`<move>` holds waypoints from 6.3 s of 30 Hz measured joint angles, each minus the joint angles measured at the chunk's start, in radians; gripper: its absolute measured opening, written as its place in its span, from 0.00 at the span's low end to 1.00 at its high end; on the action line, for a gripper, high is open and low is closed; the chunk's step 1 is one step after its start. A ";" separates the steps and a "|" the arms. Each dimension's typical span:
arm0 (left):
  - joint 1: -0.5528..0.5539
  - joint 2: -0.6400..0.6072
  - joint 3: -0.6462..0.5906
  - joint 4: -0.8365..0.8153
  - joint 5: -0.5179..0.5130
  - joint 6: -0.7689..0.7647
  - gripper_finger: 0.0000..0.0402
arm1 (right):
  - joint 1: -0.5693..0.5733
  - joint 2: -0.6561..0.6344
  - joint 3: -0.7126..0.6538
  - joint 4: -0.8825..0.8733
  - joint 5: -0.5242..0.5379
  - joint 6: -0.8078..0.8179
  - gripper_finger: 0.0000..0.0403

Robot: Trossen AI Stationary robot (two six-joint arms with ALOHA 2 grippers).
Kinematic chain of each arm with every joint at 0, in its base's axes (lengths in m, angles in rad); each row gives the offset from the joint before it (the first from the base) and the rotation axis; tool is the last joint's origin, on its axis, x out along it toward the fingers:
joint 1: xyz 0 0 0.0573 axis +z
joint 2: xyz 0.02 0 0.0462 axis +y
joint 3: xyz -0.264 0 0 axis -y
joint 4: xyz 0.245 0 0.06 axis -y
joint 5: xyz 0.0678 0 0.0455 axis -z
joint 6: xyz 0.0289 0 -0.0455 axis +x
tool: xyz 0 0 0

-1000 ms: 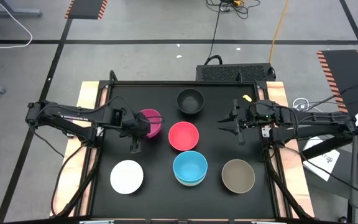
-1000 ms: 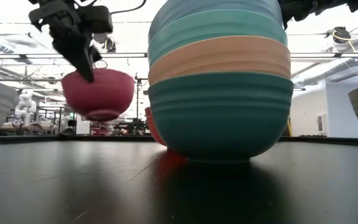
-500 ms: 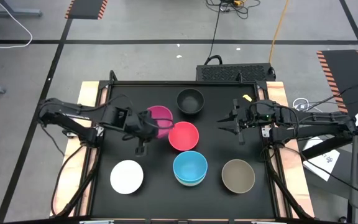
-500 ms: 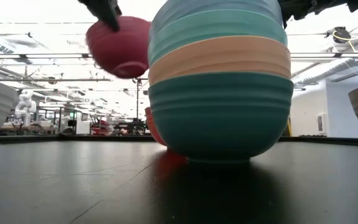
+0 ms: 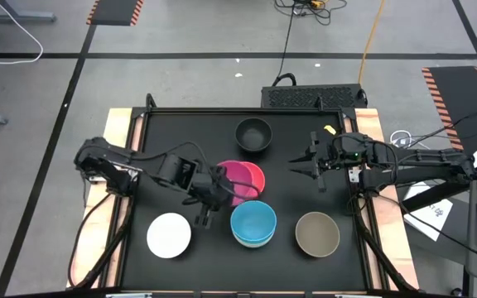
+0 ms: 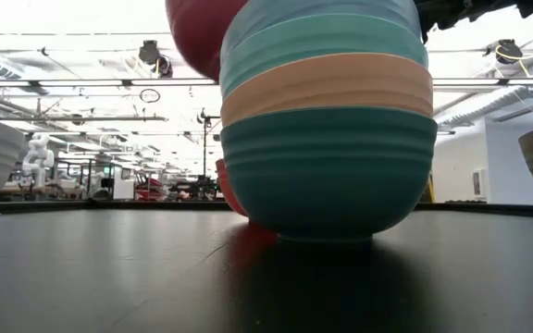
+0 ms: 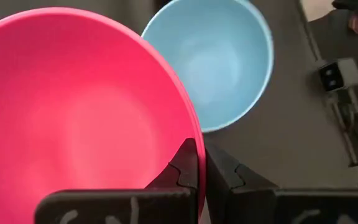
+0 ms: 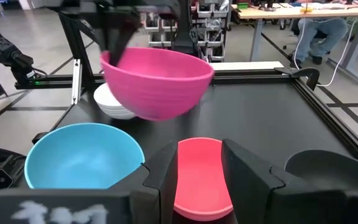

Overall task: Nest bowls inside each other
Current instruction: Stack the pink bowl on top of the other blue bowl, then stack the gray bowl on top of the pink bowl

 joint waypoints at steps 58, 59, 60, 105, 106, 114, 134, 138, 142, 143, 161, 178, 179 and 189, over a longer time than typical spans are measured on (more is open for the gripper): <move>-0.073 0.384 0.320 0.026 0.202 0.083 0.01 | 0.000 0.003 0.000 -0.051 0.000 0.041 0.29; -0.074 0.385 0.320 0.023 0.201 0.084 0.01 | 0.000 0.003 0.000 -0.051 0.000 0.041 0.29; -0.078 0.388 0.320 0.020 0.200 0.084 0.01 | 0.000 0.003 0.000 -0.049 0.000 0.041 0.29; -0.147 0.469 0.321 0.013 -0.054 0.061 0.42 | 0.000 0.003 0.000 -0.049 -0.001 0.067 0.29; -0.147 0.469 0.324 0.007 -0.054 0.059 0.44 | 0.000 0.003 0.000 -0.049 -0.001 0.067 0.29; -0.144 0.468 0.453 -0.097 -0.043 0.068 0.54 | 0.000 0.003 0.000 -0.049 -0.001 0.067 0.29; -0.205 0.254 0.615 -0.198 -0.367 0.080 0.54 | 0.000 0.003 0.000 -0.086 -0.002 0.067 0.29; -0.240 0.164 0.616 -0.131 -0.370 0.098 0.54 | 0.000 0.003 0.000 -0.080 -0.002 0.067 0.29; -0.304 0.096 0.616 -0.091 -0.369 0.105 0.54 | 0.000 0.003 0.000 -0.077 -0.003 0.064 0.29; -0.321 0.090 0.616 -0.089 -0.369 0.111 0.54 | 0.000 0.003 0.000 -0.077 -0.003 0.064 0.29; -0.126 -0.128 -0.172 0.611 -0.189 0.273 0.54 | 0.023 0.001 0.000 -0.054 -0.082 0.118 0.29; -0.069 -0.664 -0.690 0.489 -0.363 0.141 0.54 | 0.066 0.001 0.000 0.000 -0.075 0.061 0.29; -0.074 -0.682 -0.711 0.484 -0.350 0.150 0.54 | 0.066 0.001 0.000 0.000 -0.070 0.054 0.29; -0.045 -0.905 -0.977 0.604 -0.308 0.157 0.54 | 0.063 0.001 0.000 -0.001 0.020 -0.042 0.29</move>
